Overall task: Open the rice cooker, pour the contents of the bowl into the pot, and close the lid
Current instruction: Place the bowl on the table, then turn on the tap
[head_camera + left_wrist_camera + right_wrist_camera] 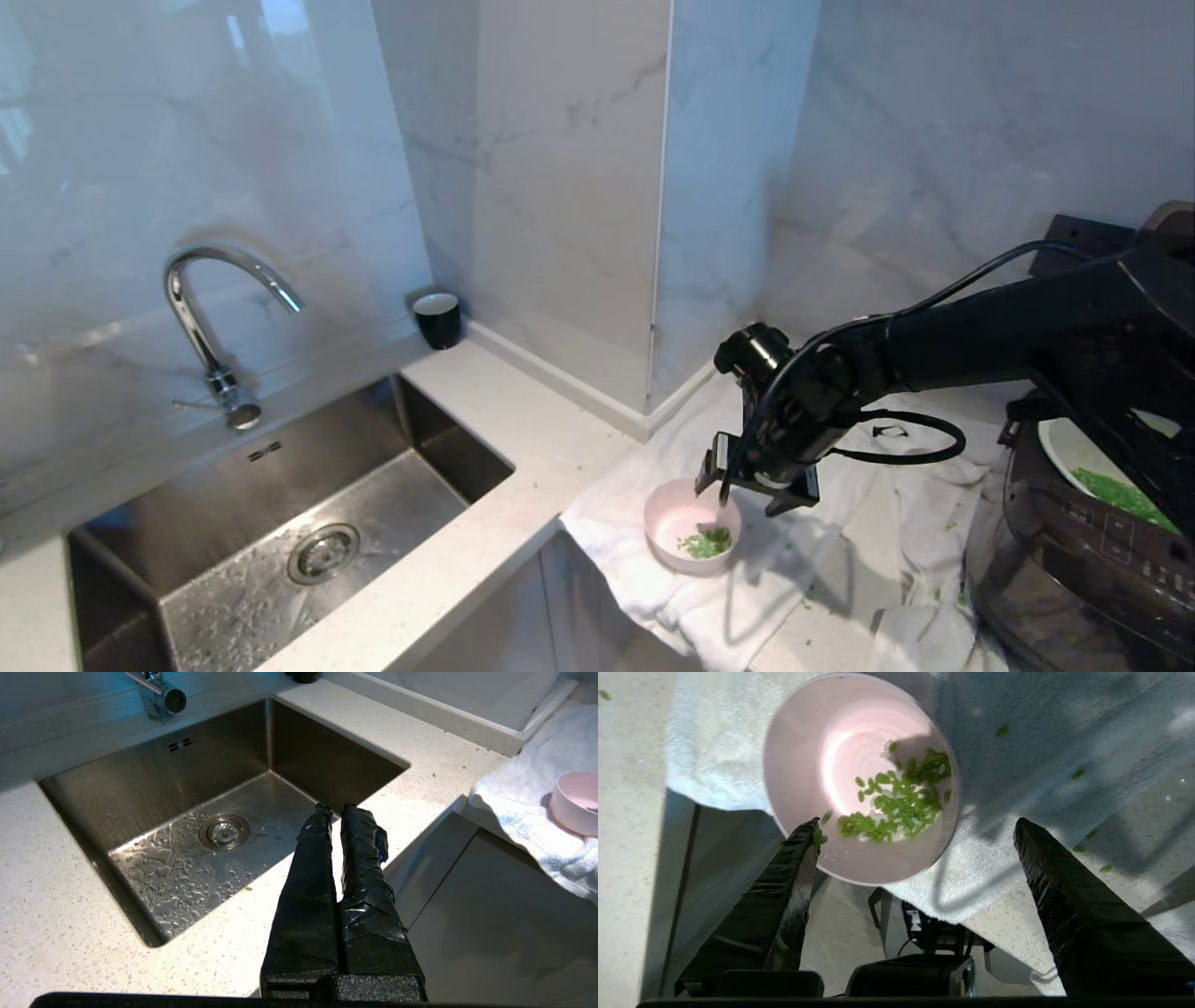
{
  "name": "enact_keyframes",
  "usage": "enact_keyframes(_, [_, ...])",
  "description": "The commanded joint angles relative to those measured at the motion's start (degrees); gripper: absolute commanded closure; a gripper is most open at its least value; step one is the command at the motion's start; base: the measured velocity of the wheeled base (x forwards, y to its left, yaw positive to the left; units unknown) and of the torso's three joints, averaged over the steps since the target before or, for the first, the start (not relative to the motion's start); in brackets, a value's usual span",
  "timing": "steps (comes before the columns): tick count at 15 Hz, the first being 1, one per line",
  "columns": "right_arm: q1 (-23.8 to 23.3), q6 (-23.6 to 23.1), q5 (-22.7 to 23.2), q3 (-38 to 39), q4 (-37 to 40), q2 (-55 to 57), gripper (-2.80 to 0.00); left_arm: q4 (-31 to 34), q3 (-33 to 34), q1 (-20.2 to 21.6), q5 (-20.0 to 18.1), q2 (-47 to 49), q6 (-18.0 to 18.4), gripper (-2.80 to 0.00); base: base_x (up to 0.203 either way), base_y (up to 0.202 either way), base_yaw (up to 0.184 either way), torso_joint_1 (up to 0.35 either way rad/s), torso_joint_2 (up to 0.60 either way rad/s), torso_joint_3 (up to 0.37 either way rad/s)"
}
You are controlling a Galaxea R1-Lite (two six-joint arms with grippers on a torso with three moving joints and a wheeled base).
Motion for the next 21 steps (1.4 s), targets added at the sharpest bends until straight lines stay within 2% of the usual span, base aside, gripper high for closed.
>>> enact_keyframes(1, [0.18, 0.26, 0.81, 0.59, 0.17, -3.76, -2.8, 0.03, -0.03, 0.01, -0.02, 0.01, -0.03, 0.0, 0.0, 0.0, 0.0, 0.0, 0.0, 0.0])
enact_keyframes(7, [0.72, 0.27, 1.27, 2.05, 0.16, -4.39, -2.8, 0.03, -0.01, 0.01, 0.02, 0.07, -0.03, 0.0, 0.0, 0.0, 0.0, 0.0, 0.0, 0.0])
enact_keyframes(8, [0.72, 0.27, 1.27, 2.13, 0.16, -4.71, 0.0, 0.03, -0.03, 0.01, -0.04, 0.06, -0.03, 0.0, 0.0, 0.0, 0.0, 0.0, 0.0, 0.0])
enact_keyframes(12, [0.81, 0.14, 1.42, 5.15, 0.1, -11.53, 0.0, 0.03, -0.01, 0.01, 0.02, -0.02, -0.03, 0.0, 0.0, 0.0, 0.0, 0.0, 0.0, 0.0])
enact_keyframes(19, [0.95, 0.02, 0.45, 18.89, 0.26, -36.76, 0.0, 0.03, -0.03, 0.01, 0.02, -0.02, -0.03, 0.0, 0.0, 0.0, 0.0, 0.0, 0.0, 0.0])
enact_keyframes(21, [1.19, -0.46, -1.87, 22.75, 0.35, -45.36, 0.0, 0.03, -0.01, 0.01, 0.02, -0.02, -0.03, 0.0, 0.0, 0.0, 0.0, 0.0, 0.0, 0.0])
